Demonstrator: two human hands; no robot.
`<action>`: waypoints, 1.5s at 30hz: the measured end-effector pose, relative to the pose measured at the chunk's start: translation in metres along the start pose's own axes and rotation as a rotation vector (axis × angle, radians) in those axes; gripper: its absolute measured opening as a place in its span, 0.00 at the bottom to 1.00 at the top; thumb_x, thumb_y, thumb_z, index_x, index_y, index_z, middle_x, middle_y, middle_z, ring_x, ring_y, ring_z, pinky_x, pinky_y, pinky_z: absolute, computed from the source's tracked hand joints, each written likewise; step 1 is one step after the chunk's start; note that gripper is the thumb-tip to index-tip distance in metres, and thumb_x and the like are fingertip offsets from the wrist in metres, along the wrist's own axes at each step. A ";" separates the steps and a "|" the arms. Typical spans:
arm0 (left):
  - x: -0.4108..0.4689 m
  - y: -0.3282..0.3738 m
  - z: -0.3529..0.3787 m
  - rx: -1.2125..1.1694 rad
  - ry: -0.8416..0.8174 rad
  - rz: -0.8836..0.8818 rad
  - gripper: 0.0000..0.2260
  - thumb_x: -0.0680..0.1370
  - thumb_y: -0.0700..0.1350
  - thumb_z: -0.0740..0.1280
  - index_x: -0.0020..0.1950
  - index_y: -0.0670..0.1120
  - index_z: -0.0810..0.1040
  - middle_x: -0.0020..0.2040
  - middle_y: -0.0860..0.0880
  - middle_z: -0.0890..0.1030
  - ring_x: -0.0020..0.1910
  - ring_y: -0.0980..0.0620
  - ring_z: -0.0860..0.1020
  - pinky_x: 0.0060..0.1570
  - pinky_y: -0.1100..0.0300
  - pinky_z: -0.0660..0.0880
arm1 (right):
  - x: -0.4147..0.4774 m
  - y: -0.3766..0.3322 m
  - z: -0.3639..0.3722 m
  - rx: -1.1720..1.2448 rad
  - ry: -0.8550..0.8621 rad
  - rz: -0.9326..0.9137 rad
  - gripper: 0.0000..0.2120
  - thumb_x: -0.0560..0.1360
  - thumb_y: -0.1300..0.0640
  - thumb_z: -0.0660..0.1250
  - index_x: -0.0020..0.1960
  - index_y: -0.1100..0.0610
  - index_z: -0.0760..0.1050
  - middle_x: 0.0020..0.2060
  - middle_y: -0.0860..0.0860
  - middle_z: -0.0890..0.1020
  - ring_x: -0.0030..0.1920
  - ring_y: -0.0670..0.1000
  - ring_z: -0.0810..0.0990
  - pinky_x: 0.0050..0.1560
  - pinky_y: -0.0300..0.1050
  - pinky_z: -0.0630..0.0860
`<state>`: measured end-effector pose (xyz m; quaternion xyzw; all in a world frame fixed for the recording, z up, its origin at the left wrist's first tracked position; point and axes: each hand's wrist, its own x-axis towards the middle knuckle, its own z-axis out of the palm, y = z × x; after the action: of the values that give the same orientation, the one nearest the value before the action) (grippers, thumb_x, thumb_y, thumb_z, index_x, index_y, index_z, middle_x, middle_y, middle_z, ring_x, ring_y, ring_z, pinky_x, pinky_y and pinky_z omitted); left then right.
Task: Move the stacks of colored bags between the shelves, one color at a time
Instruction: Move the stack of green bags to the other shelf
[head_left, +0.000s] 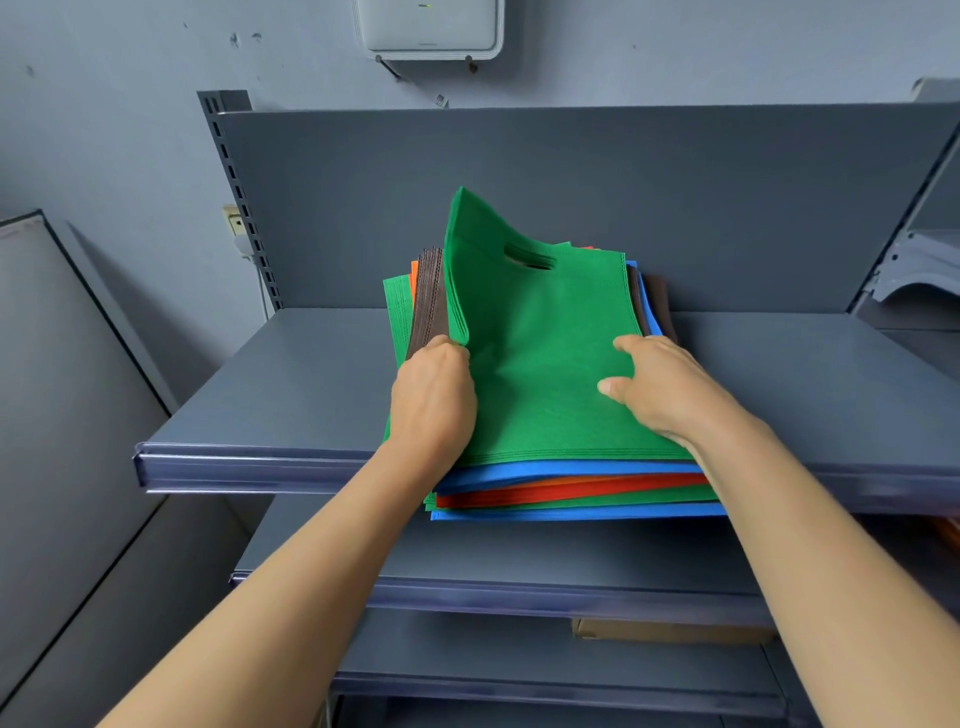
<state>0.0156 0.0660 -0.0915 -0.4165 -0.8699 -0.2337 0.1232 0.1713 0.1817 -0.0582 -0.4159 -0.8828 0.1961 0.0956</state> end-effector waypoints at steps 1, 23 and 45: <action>0.000 0.001 -0.003 -0.014 -0.011 -0.011 0.11 0.72 0.31 0.59 0.49 0.36 0.78 0.55 0.41 0.77 0.51 0.38 0.75 0.49 0.47 0.73 | 0.000 -0.001 -0.001 -0.012 -0.001 0.005 0.30 0.78 0.54 0.63 0.75 0.58 0.56 0.73 0.56 0.61 0.72 0.57 0.62 0.70 0.52 0.61; -0.015 -0.054 -0.056 -0.221 -0.029 -0.300 0.23 0.74 0.30 0.56 0.67 0.43 0.71 0.63 0.42 0.70 0.61 0.41 0.71 0.60 0.55 0.66 | 0.018 -0.052 0.007 0.291 0.071 0.046 0.27 0.71 0.64 0.71 0.68 0.66 0.67 0.65 0.59 0.72 0.58 0.57 0.75 0.53 0.44 0.72; -0.175 -0.085 -0.172 -0.053 0.637 -0.627 0.25 0.74 0.27 0.53 0.69 0.43 0.69 0.60 0.45 0.67 0.45 0.52 0.67 0.50 0.66 0.66 | -0.084 -0.174 0.046 0.369 0.080 -0.745 0.30 0.72 0.74 0.55 0.72 0.59 0.64 0.72 0.55 0.60 0.66 0.60 0.67 0.63 0.45 0.62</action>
<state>0.0617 -0.1844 -0.0408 -0.0427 -0.8665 -0.3987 0.2973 0.0882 0.0044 -0.0267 -0.0514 -0.9185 0.2869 0.2672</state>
